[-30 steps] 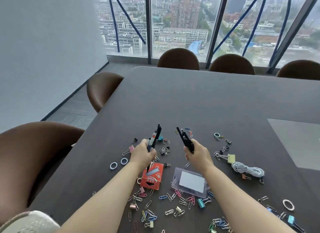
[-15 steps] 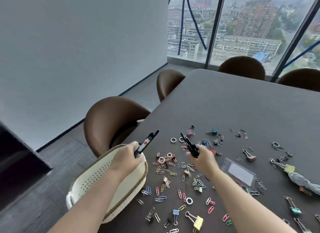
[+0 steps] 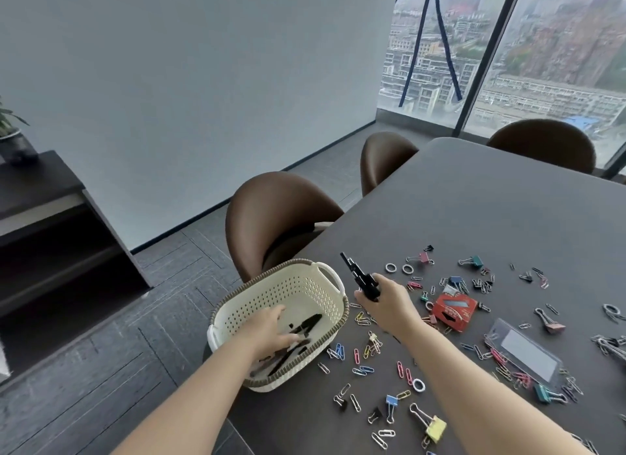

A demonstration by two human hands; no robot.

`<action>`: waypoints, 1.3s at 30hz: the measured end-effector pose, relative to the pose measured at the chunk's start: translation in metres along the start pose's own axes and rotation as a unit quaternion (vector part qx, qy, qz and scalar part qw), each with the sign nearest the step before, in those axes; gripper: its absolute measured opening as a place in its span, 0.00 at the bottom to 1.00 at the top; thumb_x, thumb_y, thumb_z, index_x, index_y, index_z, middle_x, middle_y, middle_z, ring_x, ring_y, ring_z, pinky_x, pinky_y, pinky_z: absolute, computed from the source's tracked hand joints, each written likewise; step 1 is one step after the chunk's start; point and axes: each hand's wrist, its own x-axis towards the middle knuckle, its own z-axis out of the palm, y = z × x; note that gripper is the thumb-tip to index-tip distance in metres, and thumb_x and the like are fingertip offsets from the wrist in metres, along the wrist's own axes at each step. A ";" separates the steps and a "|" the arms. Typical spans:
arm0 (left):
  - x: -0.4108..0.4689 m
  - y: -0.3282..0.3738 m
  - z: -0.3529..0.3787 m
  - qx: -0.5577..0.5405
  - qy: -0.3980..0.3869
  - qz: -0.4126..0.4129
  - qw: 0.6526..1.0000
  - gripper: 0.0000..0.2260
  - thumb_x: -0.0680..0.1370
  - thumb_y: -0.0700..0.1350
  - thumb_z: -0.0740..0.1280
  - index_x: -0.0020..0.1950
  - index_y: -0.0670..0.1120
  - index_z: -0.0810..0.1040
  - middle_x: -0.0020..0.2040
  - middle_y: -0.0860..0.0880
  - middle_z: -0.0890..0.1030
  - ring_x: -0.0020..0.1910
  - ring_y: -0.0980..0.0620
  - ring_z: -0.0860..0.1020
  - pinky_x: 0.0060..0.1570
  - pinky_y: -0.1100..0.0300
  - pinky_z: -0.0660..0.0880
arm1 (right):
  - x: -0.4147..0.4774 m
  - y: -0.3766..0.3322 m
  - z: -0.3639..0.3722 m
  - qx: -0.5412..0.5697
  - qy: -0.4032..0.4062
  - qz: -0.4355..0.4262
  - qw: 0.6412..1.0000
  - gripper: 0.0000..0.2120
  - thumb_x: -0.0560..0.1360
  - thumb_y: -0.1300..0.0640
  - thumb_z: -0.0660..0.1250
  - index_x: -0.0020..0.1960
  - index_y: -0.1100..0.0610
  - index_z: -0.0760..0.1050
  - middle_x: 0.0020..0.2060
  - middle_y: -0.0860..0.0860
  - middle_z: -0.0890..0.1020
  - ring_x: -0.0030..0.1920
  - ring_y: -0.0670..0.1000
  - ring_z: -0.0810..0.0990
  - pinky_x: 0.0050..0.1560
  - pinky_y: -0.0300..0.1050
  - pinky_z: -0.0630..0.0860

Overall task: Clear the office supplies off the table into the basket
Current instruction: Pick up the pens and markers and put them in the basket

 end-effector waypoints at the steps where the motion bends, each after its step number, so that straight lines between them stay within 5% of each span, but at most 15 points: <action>1: -0.002 -0.002 -0.002 -0.004 0.014 0.008 1.000 0.32 0.74 0.57 0.66 0.73 0.48 0.60 0.70 0.49 0.67 0.67 0.50 0.67 0.65 0.55 0.66 | 0.000 -0.003 0.003 -0.003 -0.006 -0.004 1.000 0.09 0.73 0.53 0.67 0.39 0.55 0.69 0.28 0.45 0.73 0.31 0.52 0.71 0.32 0.42 0.66; 4: -0.017 -0.012 -0.009 0.059 0.106 0.036 0.992 0.25 0.75 0.58 0.63 0.70 0.51 0.66 0.69 0.52 0.68 0.67 0.53 0.66 0.66 0.56 0.63 | 0.001 -0.012 0.012 -0.005 -0.031 -0.020 0.999 0.12 0.73 0.51 0.67 0.36 0.51 0.66 0.29 0.46 0.73 0.31 0.52 0.71 0.33 0.45 0.69; 7: -0.041 -0.029 -0.008 0.145 0.227 -0.024 0.963 0.21 0.75 0.59 0.62 0.66 0.53 0.70 0.70 0.51 0.65 0.71 0.49 0.58 0.69 0.48 0.54 | 0.001 -0.024 0.024 -0.021 -0.057 -0.045 0.997 0.09 0.73 0.49 0.67 0.42 0.52 0.69 0.33 0.48 0.76 0.34 0.53 0.73 0.35 0.45 0.71; 10: -0.056 -0.046 0.000 0.063 0.217 -0.094 0.970 0.20 0.75 0.55 0.63 0.66 0.50 0.70 0.71 0.48 0.61 0.72 0.47 0.55 0.68 0.48 0.58 | -0.001 -0.040 0.035 -0.033 -0.072 -0.082 0.993 0.12 0.73 0.48 0.67 0.50 0.55 0.72 0.37 0.50 0.78 0.38 0.53 0.75 0.39 0.44 0.71; 13: -0.055 -0.050 0.002 -0.039 0.233 -0.053 0.970 0.16 0.76 0.47 0.65 0.63 0.46 0.72 0.68 0.48 0.65 0.68 0.48 0.61 0.65 0.56 0.63 | -0.001 -0.056 0.047 -0.031 -0.087 -0.128 0.987 0.11 0.73 0.48 0.66 0.48 0.55 0.71 0.35 0.47 0.75 0.38 0.52 0.73 0.39 0.43 0.70; 17: -0.039 -0.056 -0.006 -0.094 0.294 -0.023 0.951 0.14 0.75 0.42 0.66 0.60 0.42 0.72 0.64 0.47 0.68 0.52 0.53 0.72 0.47 0.63 0.69 | 0.007 -0.070 0.061 -0.090 -0.118 -0.211 0.966 0.09 0.75 0.50 0.65 0.43 0.54 0.69 0.30 0.44 0.72 0.35 0.50 0.72 0.35 0.44 0.70; 22: -0.012 -0.070 -0.024 -0.095 0.321 -0.054 0.941 0.10 0.76 0.41 0.64 0.56 0.41 0.72 0.62 0.46 0.69 0.45 0.50 0.74 0.41 0.57 0.72 | 0.026 -0.081 0.088 -0.234 -0.171 -0.235 0.928 0.09 0.75 0.49 0.64 0.49 0.54 0.72 0.45 0.52 0.80 0.46 0.55 0.78 0.40 0.46 0.72; 30: 0.001 -0.083 -0.030 -0.032 0.332 -0.022 0.943 0.07 0.75 0.42 0.64 0.52 0.43 0.74 0.59 0.47 0.71 0.43 0.52 0.73 0.34 0.61 0.68 | 0.036 -0.071 0.118 -0.310 -0.238 -0.174 0.904 0.36 0.68 0.38 0.68 0.71 0.48 0.59 0.68 0.49 0.67 0.69 0.55 0.62 0.71 0.56 0.56; 35: -0.001 -0.077 -0.036 0.015 0.376 0.032 0.926 0.06 0.70 0.39 0.70 0.46 0.40 0.77 0.52 0.43 0.77 0.47 0.44 0.76 0.39 0.56 0.72 | 0.027 -0.067 0.103 -0.270 -0.195 -0.198 0.922 0.24 0.75 0.43 0.62 0.67 0.50 0.65 0.65 0.50 0.70 0.65 0.54 0.68 0.64 0.51 0.66; 39: -0.007 -0.054 -0.038 0.054 0.402 0.099 0.909 0.07 0.68 0.39 0.72 0.44 0.42 0.78 0.51 0.44 0.78 0.49 0.43 0.76 0.46 0.49 0.75 | 0.009 -0.054 0.082 -0.163 -0.044 -0.251 0.953 0.09 0.77 0.55 0.60 0.53 0.55 0.75 0.49 0.50 0.80 0.49 0.54 0.78 0.44 0.45 0.74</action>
